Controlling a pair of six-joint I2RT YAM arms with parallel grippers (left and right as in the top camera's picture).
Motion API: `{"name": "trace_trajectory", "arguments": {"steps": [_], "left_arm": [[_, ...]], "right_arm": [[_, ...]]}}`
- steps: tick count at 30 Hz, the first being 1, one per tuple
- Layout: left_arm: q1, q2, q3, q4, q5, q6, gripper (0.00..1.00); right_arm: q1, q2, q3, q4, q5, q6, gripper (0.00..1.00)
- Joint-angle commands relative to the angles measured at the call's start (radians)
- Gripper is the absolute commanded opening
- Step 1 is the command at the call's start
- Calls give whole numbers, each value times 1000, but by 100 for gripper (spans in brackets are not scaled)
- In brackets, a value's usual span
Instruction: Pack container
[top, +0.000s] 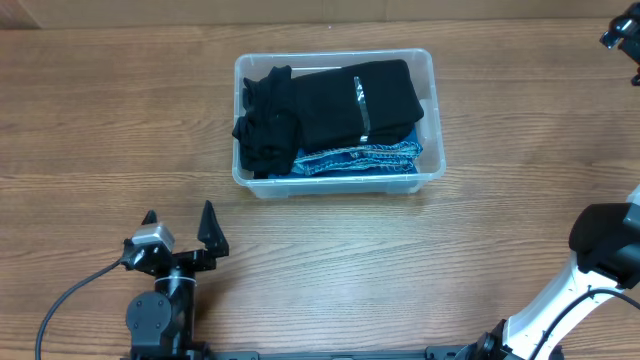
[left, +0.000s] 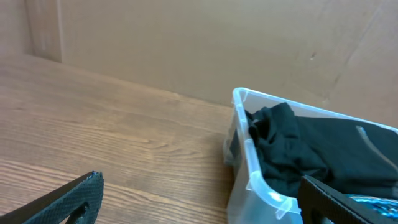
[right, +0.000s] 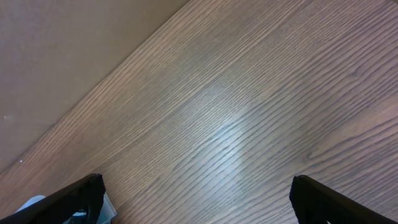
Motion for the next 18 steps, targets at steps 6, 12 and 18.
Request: {"name": "trace_trajectory", "arguments": {"steps": [6, 12, 18], "left_arm": [[21, -48, -37, -116, 13, 83, 100], [21, -48, -37, -113, 13, 100, 100], [22, -48, -37, -113, 12, 100, 100]], "right_arm": [[-4, -7, 3, 4, -2, 0, 100], [-4, -7, 3, 4, -2, 0, 100], [-4, -7, 3, 4, -2, 0, 100]]}}
